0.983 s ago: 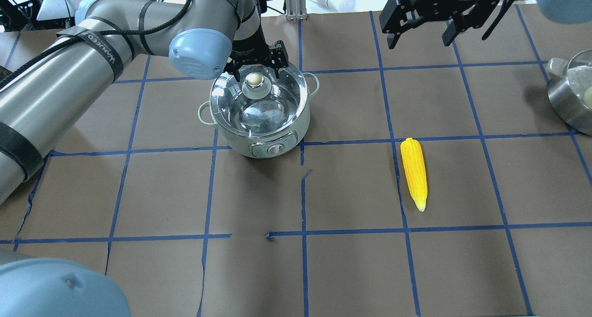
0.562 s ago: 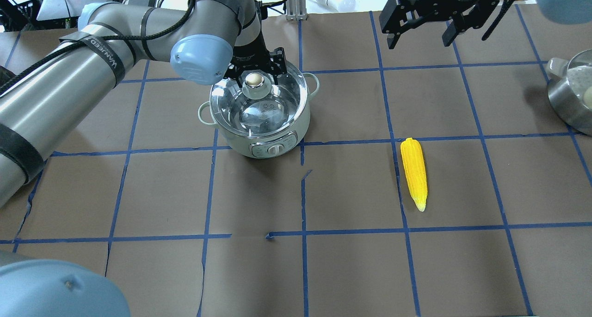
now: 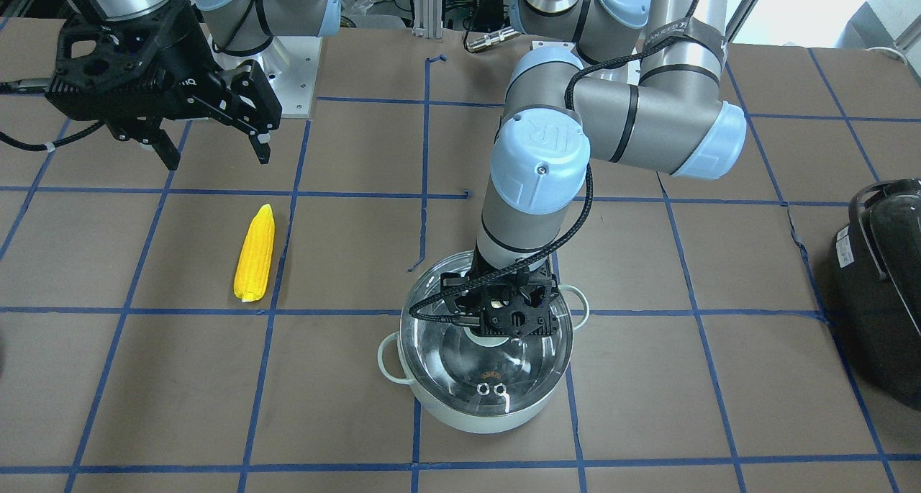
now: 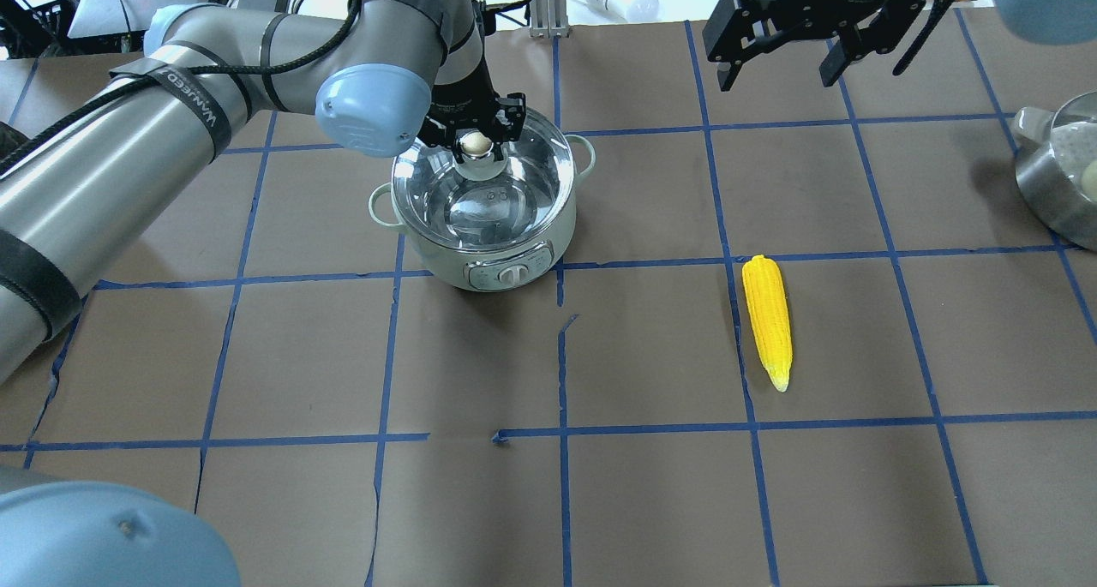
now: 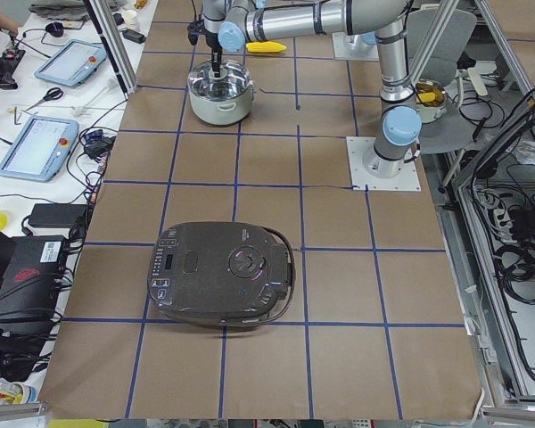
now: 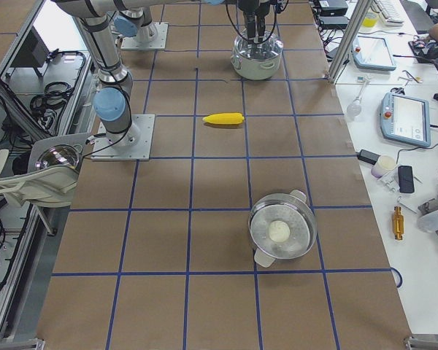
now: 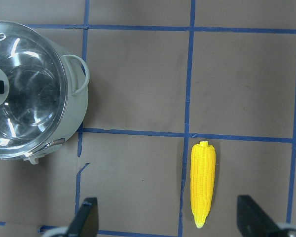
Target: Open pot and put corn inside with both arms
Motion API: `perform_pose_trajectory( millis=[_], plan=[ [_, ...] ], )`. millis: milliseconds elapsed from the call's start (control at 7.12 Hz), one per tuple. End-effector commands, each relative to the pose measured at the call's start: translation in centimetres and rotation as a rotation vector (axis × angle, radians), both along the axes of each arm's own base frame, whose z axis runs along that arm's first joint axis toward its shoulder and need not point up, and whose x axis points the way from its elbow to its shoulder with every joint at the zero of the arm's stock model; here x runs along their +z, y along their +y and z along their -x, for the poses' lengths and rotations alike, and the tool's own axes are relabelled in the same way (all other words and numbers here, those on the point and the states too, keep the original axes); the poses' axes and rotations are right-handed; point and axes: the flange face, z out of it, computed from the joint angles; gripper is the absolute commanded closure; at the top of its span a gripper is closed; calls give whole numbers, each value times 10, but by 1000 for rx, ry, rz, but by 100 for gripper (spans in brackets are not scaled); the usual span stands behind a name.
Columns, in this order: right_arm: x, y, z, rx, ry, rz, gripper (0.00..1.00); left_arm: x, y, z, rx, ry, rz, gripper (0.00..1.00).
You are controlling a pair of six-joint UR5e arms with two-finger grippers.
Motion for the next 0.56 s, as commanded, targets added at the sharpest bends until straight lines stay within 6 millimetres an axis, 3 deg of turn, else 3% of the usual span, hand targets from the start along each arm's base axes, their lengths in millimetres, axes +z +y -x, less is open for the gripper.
perform_pose_trajectory(
  millis=[0,281,421],
  plan=[
    [-1,0,0,-1,-1,-3,0,10,-2,-3,1,5,18,62],
    [-2,0,0,-24,-2,-11,0,33,3,-12,16,-1,40,62],
    [-2,0,1,-54,4,-14,0,56,10,-38,44,-9,17,62]
  ],
)
